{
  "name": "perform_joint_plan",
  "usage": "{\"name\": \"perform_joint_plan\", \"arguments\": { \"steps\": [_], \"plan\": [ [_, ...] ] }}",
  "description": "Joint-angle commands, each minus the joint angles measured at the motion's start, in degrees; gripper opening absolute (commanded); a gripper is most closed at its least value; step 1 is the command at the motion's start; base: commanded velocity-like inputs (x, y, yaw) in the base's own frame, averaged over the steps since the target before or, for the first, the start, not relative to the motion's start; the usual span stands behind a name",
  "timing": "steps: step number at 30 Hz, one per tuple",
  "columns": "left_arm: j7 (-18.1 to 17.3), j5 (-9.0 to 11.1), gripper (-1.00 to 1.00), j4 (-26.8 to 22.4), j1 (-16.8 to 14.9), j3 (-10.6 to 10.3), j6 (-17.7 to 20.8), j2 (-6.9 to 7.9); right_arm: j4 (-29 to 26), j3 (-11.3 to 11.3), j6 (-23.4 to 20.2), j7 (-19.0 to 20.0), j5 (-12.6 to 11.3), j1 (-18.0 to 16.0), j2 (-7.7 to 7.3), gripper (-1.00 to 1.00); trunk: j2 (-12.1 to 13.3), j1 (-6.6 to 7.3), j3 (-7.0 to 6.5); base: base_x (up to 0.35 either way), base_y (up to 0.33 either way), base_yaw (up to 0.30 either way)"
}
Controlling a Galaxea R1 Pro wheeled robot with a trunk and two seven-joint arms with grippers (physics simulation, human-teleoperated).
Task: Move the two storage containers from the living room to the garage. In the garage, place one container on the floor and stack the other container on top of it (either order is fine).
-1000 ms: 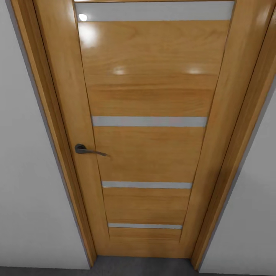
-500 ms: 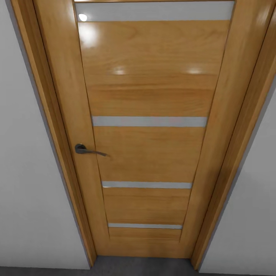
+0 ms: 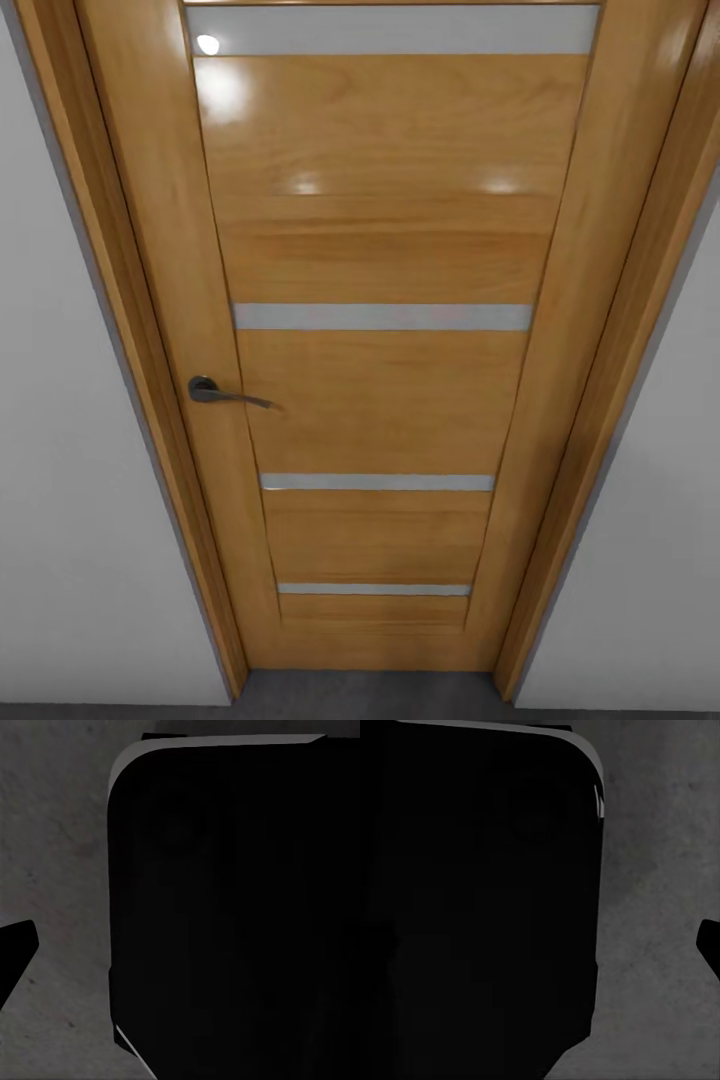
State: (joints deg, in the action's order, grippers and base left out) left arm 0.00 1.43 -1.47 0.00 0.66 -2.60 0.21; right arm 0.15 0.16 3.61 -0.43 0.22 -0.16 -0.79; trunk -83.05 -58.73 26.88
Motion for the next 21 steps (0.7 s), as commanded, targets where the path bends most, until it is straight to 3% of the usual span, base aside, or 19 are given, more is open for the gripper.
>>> {"name": "perform_joint_plan", "arguments": {
  "steps": [1,21],
  "plan": [
    [0.0,0.15,1.0,-0.02,0.0,0.03,-0.13,0.02,0.02,0.01,0.17,-0.03,0.03,-0.02,0.0,1.0,-0.03,0.0,0.05,0.0,0.0,-0.006],
    [0.18,0.15,1.0,-0.02,0.0,0.04,-0.13,0.02,-0.78,0.14,1.09,-0.04,0.67,-0.02,-0.04,1.0,-0.03,0.0,0.05,0.0,0.0,-0.001]
  ]
}}
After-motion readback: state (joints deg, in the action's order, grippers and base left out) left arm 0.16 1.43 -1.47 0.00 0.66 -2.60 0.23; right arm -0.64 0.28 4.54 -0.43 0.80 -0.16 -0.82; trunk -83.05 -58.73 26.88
